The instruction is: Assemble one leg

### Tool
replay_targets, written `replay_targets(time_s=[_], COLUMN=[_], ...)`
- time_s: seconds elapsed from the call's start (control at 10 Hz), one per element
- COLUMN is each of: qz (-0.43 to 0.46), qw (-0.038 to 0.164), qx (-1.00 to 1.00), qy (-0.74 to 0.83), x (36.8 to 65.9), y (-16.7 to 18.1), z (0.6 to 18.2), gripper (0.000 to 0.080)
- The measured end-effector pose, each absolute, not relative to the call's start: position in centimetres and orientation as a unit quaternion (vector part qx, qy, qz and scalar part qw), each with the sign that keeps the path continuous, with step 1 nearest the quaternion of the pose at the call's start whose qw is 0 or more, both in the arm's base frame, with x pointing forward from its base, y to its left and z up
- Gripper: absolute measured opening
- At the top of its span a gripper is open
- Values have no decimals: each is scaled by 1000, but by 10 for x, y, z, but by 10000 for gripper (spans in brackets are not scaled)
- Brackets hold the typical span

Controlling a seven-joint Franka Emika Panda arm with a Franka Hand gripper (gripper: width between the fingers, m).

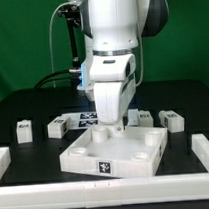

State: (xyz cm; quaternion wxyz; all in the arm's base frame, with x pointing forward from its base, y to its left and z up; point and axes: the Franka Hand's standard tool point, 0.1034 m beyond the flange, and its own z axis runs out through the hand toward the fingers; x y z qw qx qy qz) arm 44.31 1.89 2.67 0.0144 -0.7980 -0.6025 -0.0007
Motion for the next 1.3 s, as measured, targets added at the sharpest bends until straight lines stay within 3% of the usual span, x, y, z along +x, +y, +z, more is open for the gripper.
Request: replay_targets(time_s=[0.1,0.2,0.9,1.1,1.2,1.3], qz=[-1,-1,-4,-17,-17,-16], qw=[14,14,13,6,6,8], qx=[-798,-798,-800,-801,-801,-801], qy=[-603,-603,-600,-598,-598,-599], x=[443,443,443,439,439,438], y=[19,19,20,25,25,26], z=[27,27,27,26,26,25], gripper=[70,21,2,327,327,510])
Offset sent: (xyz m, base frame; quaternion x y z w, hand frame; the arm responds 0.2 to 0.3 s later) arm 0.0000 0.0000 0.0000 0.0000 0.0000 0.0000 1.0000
